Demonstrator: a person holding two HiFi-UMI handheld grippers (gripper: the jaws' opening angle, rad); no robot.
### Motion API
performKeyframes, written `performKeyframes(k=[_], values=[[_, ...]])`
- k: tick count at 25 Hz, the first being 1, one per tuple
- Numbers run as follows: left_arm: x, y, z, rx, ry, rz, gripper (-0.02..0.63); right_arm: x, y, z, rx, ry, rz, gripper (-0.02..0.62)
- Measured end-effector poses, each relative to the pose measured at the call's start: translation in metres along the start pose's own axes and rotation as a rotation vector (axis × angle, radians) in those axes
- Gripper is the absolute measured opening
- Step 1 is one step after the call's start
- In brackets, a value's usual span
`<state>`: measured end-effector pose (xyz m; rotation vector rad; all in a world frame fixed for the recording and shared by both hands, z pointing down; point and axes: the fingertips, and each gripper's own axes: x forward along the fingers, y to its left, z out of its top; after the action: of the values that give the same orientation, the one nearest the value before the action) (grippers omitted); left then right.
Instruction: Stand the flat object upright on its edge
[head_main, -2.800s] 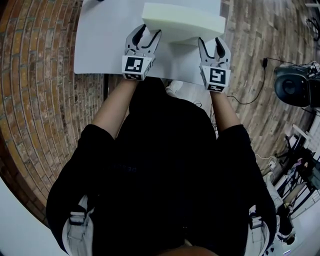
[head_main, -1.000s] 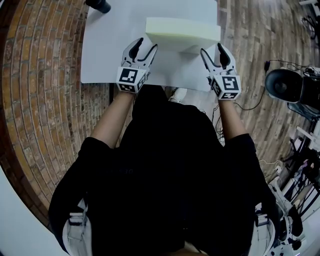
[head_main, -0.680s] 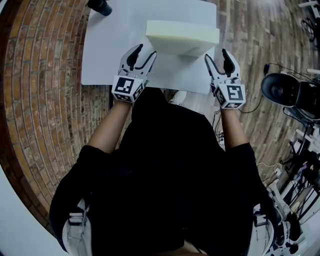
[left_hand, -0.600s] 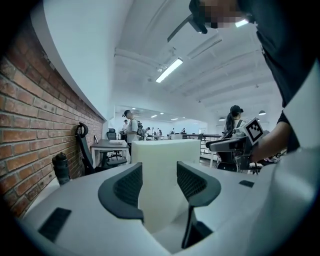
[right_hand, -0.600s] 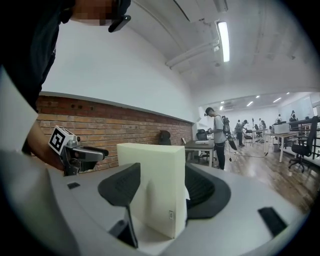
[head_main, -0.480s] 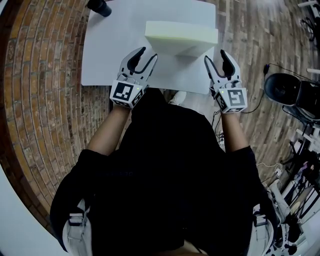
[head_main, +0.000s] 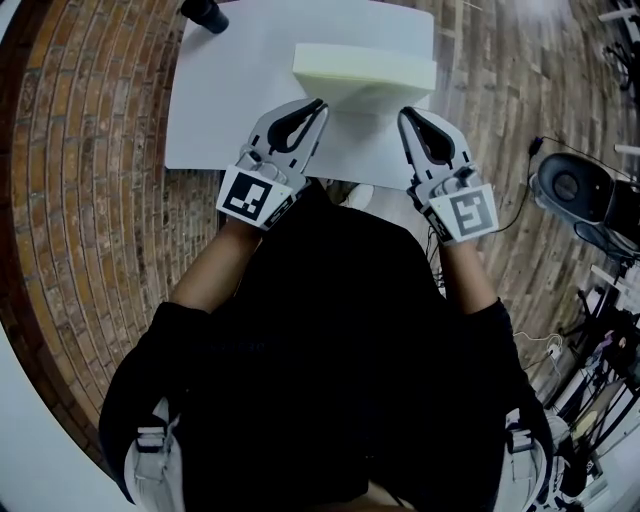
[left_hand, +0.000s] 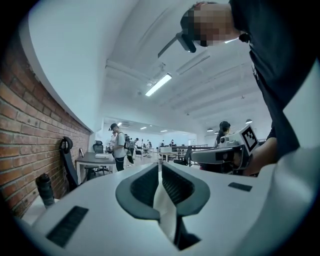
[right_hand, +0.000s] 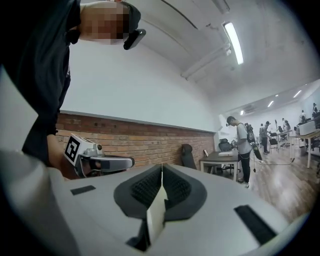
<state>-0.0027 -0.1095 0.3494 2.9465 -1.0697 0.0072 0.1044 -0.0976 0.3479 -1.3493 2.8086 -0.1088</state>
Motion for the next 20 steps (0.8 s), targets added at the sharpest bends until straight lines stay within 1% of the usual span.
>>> performKeyframes(k=[1, 3, 7, 9, 13, 16, 20], values=[[0.0, -0.003, 0.004, 0.008, -0.004, -0.007, 0.032, 0.001, 0.004, 0.004, -0.005, -0.002, 0.008, 0.008], [0.0, -0.009, 0.01, 0.009, -0.01, -0.025, 0.023, 0.003, 0.011, 0.01, -0.011, -0.006, 0.028, 0.008], [0.002, -0.014, 0.011, 0.02, 0.022, -0.034, 0.02, 0.007, 0.021, 0.018, -0.023, -0.004, 0.056, 0.008], [0.003, -0.015, 0.013, 0.017, 0.026, -0.033, 0.02, 0.008, 0.023, 0.021, -0.022, 0.003, 0.058, 0.007], [0.008, -0.019, 0.025, 0.021, -0.013, -0.043, 0.02, 0.009, 0.022, 0.026, -0.026, 0.011, 0.049, 0.006], [0.01, -0.021, 0.026, 0.027, 0.005, -0.042, 0.02, 0.009, 0.021, 0.03, -0.032, 0.009, 0.043, 0.006], [0.013, -0.021, 0.029, 0.03, 0.005, -0.04, 0.02, 0.008, 0.021, 0.032, -0.037, 0.008, 0.041, 0.006]])
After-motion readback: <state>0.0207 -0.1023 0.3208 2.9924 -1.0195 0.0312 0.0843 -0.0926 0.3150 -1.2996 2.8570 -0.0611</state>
